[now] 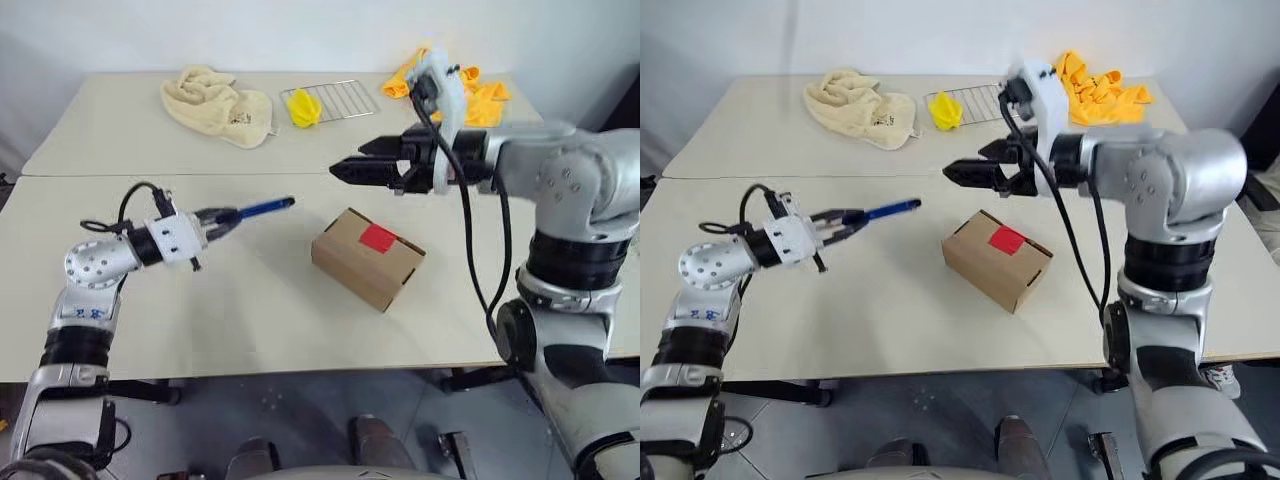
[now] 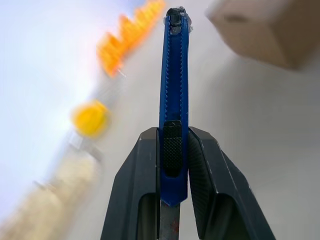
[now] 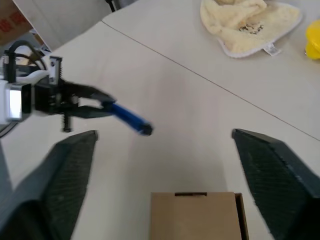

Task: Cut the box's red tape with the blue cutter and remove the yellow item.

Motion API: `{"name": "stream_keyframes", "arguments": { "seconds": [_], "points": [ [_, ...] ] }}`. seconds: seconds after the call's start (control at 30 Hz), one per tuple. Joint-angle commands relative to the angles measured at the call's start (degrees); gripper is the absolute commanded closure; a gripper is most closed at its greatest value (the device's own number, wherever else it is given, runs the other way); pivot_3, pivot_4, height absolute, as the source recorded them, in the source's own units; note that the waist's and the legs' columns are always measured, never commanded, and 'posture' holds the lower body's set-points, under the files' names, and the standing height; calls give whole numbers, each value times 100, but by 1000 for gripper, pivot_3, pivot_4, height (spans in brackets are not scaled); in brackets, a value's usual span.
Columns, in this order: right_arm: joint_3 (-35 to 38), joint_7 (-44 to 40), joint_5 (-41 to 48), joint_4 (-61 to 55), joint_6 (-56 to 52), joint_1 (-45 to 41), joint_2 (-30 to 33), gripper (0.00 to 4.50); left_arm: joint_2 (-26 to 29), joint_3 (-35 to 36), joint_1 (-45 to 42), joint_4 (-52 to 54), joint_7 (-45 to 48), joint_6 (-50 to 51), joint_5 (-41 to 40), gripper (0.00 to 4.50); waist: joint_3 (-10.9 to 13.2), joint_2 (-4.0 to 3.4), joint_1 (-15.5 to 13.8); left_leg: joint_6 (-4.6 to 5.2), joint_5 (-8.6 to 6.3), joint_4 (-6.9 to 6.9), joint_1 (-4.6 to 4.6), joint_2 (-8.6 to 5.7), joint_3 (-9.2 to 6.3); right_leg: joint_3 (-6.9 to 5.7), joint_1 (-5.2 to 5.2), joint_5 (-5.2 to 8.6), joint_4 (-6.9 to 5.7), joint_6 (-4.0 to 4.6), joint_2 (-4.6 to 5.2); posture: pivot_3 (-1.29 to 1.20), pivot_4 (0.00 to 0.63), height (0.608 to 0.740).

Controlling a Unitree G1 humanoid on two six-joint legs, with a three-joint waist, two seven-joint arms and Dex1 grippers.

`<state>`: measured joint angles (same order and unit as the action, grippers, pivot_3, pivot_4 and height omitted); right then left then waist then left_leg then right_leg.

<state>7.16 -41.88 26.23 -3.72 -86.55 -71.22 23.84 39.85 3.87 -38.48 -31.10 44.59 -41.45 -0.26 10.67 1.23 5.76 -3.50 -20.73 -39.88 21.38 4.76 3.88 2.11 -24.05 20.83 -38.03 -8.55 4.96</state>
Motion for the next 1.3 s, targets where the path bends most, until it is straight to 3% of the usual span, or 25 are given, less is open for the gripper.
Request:
{"name": "stream_keyframes", "arguments": {
  "seconds": [0.03,0.27,0.7,0.83,1.13,1.17,1.3],
  "points": [
    [128,204,129,443,-253,-356,-45,47,-246,-55,-263,-263,-498,-626,235,4061,0,0,50,0,0,4,0,-6,0,-22,0,0,0,0,15,0,150,740],
    [-103,-74,503,1169,-7,-670,-83,47,-789,-306,-533,-280,-489,-828,-53,4061,0,0,149,4,-2,6,8,-21,-4,-177,-2,-6,-1,9,85,0,150,740],
    [-1050,-361,396,1970,918,-548,-125,47,-1130,-445,-397,268,-392,-488,-447,4061,0,0,243,4,-2,3,12,-23,-18,-196,-2,-7,-5,9,96,0,150,740],
    [-1152,-395,393,2047,1004,-593,-68,1010,-1102,-423,-344,348,-378,-403,-456,4061,0,0,240,3,-2,-2,13,-23,-19,-198,-1,-7,-5,9,97,0,150,740],
    [-1042,-406,458,2030,968,-675,121,4153,-1023,-390,-220,362,-377,-304,-449,4061,0,0,234,3,-2,-3,13,-23,-21,-200,-1,-7,-6,9,98,0,150,740],
    [-1045,-416,472,2008,959,-663,147,4352,-1020,-391,-221,355,-380,-299,-446,4061,0,0,233,4,-2,-4,13,-23,-22,-200,-1,-7,-6,9,97,0,150,740],
    [-1057,-420,488,1950,969,-591,210,4337,-1032,-401,-305,227,-415,-297,-391,4061,0,0,227,3,-2,-3,14,-23,-22,-200,0,-7,-6,9,98,0,150,740]
  ]
}}
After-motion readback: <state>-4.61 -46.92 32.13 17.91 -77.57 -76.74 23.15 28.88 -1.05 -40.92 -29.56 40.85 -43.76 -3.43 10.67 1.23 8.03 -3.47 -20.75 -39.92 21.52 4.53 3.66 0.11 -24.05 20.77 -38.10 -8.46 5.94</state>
